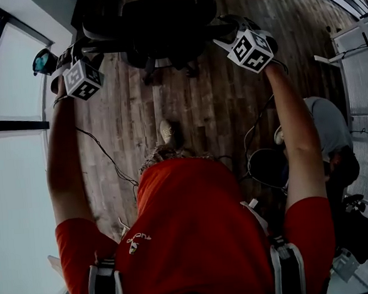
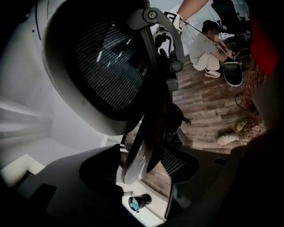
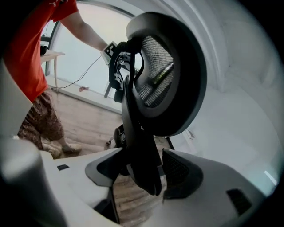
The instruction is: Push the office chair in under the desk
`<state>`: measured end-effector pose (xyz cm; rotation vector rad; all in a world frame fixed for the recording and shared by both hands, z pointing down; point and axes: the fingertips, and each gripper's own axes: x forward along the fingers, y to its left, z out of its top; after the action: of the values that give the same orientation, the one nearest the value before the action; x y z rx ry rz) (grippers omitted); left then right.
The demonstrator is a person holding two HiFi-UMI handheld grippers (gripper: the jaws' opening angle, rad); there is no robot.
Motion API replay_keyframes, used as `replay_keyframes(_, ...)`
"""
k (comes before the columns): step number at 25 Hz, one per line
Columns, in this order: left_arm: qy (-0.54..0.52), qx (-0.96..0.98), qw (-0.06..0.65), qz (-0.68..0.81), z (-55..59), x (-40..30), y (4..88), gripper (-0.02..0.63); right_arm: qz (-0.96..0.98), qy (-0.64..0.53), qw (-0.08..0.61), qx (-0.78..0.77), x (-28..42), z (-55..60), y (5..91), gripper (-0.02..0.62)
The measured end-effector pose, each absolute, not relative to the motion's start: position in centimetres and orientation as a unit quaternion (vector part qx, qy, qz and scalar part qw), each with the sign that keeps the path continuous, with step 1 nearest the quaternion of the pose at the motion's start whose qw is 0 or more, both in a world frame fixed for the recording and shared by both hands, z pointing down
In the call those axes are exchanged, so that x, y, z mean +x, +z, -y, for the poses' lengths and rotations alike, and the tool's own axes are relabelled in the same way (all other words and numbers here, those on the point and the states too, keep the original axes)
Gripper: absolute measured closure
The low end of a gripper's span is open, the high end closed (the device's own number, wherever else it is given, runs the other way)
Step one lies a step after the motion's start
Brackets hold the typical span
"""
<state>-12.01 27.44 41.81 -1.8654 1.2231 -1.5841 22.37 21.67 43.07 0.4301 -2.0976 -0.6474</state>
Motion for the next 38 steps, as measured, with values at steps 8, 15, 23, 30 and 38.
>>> replay_keyframes(8, -0.599, -0.672, 0.201, -0.387, -25.0, -12.4, 44.4, 0.333, 0.82, -0.263, 0.493, 0.123, 22.1, -19.4, 46.5, 0.328)
replay_keyframes(15, -0.575, -0.687, 0.222, -0.386, -23.2, -11.4, 45.5, 0.347, 0.816, -0.288, 0.491, 0.103, 21.0, -18.4, 47.8, 0.33)
replay_keyframes(23, -0.571, -0.685, 0.246, -0.381, -22.1, -10.9, 45.3, 0.412, 0.816, -0.326, 0.467, 0.102, 20.6, -17.7, 47.5, 0.36)
replay_keyframes(30, -0.577, -0.682, 0.245, -0.377, -20.7, -11.6, 45.6, 0.428, 0.817, -0.319, 0.47, 0.099, 19.9, -16.0, 47.5, 0.37)
replay_keyframes(38, -0.573, -0.683, 0.25, -0.378, -16.4, -13.6, 45.8, 0.428, 0.816, -0.308, 0.476, 0.109, 17.9, -11.8, 47.6, 0.373)
